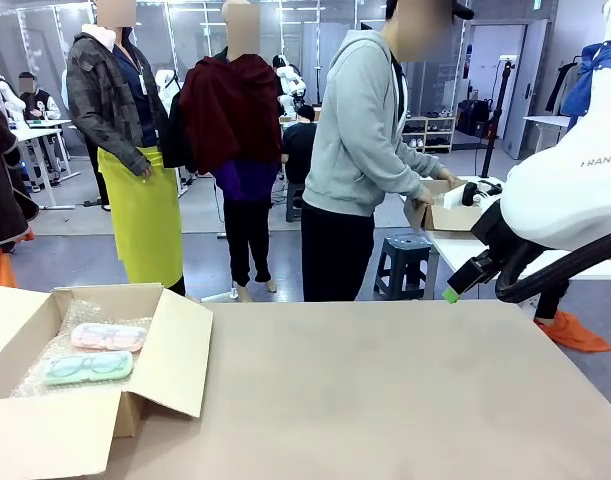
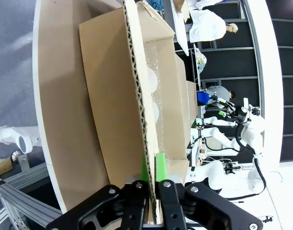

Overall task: Pack the glasses set securely to prepare it for shipping.
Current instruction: Position the Package Box on the left side of the table.

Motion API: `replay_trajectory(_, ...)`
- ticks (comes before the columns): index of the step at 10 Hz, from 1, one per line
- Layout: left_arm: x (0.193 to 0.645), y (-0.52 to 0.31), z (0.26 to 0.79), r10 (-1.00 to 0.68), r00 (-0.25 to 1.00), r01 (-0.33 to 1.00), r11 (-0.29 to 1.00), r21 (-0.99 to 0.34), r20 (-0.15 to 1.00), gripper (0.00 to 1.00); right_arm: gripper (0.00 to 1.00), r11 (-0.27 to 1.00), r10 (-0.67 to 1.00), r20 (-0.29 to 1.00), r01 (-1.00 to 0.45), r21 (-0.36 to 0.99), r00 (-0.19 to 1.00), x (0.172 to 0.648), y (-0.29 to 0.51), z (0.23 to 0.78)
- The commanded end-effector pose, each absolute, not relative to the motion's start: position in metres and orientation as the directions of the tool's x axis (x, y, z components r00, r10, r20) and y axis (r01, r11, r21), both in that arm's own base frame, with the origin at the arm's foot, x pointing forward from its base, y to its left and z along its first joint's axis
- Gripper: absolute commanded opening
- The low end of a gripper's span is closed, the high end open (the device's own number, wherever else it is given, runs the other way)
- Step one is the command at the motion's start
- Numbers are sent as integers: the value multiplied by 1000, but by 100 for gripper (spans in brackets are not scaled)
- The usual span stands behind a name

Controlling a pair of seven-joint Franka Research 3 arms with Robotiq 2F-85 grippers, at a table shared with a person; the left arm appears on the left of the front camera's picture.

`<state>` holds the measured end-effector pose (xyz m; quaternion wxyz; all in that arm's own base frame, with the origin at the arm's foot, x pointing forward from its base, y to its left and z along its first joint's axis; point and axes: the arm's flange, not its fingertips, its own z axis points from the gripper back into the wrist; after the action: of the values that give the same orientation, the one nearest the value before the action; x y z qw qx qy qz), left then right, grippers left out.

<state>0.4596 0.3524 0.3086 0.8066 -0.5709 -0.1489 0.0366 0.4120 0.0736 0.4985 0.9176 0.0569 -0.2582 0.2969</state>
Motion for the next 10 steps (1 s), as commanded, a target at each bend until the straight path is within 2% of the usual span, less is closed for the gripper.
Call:
replay_trajectory(1,459,348,315,244,947,109,371,-922,210,41,100,826,506,497,-562,-43,705,412,77,500)
replay_trajectory(2,458,349,319,244,945,113,380,-918,218,58,100,826,506,497,-562,-43,705,412,77,500)
replay_trajectory(3,457,349,321,246,943,114,398,-910,226,92,100,826,506,497,-562,-43,705,412,77,500)
replay_trajectory(4,454,352,322,247,942,100,443,-891,229,100,100,826,506,497,-562,-43,705,412,77,500)
replay_trajectory(6,447,356,329,250,938,86,507,-858,241,100,100,826,506,497,-562,-43,705,412,77,500)
replay_trajectory(7,443,360,336,250,933,82,554,-828,260,83,100,826,506,497,-562,-43,705,412,77,500)
replay_trajectory(9,433,365,365,246,916,98,629,-771,318,100,100,826,506,497,-562,-43,705,412,77,500)
replay_trajectory(10,428,363,380,234,906,123,653,-748,353,100,100,826,506,497,-562,-43,705,412,77,500)
